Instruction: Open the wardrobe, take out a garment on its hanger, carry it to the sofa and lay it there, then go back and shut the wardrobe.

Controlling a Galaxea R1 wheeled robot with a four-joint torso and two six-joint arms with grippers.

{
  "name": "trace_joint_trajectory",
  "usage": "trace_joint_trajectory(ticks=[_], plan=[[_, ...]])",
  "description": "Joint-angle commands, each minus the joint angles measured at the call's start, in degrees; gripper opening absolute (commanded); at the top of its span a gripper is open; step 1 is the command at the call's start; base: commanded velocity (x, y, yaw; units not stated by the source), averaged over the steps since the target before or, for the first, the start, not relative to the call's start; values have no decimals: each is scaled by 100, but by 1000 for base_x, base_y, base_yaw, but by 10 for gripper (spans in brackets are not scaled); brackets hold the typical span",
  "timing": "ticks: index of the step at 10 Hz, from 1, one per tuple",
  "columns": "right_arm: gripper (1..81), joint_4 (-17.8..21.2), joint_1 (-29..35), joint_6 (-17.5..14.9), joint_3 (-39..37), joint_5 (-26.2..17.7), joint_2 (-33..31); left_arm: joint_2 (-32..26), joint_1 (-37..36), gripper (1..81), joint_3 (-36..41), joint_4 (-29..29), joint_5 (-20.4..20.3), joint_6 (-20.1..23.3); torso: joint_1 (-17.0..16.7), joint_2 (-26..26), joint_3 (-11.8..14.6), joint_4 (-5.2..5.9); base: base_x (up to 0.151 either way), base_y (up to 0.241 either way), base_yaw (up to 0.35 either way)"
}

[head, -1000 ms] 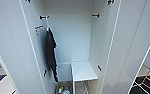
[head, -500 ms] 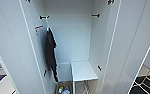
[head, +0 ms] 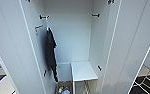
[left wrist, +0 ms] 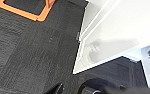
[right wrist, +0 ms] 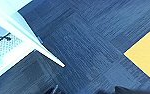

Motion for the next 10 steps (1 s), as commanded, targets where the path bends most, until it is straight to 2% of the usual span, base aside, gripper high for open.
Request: trace_joint_trajectory(ticks=[1,2,3,6,8,9,10], plan=[[811,760,850,29,31,-114,-557,-385,-985,811,-926,-128,133,-1447,0,0,0,0,0,0,0],[811,929,1017,151,180,-131,-636,-385,-1169,811,-953,-155,141,-1888,0,2,0,0,0,0,0],[811,947,1193,405,330,-131,-698,-350,-1371,811,-909,-129,133,-2293,0,2,0,0,0,0,0],[811,947,1535,959,603,-62,-698,27,-1969,811,-742,-119,212,-2636,5,4,-2,0,0,0,0],[811,946,1808,1611,910,52,-769,125,-2277,811,-479,-75,353,-3137,7,4,-2,0,0,0,0],[811,947,1966,1873,1182,185,-830,11,-2409,811,-120,-67,413,-3305,9,6,-4,0,0,0,0],[811,938,2159,2208,1464,263,-874,-7,-2541,811,101,-67,659,-3323,11,9,-4,0,0,0,0]])
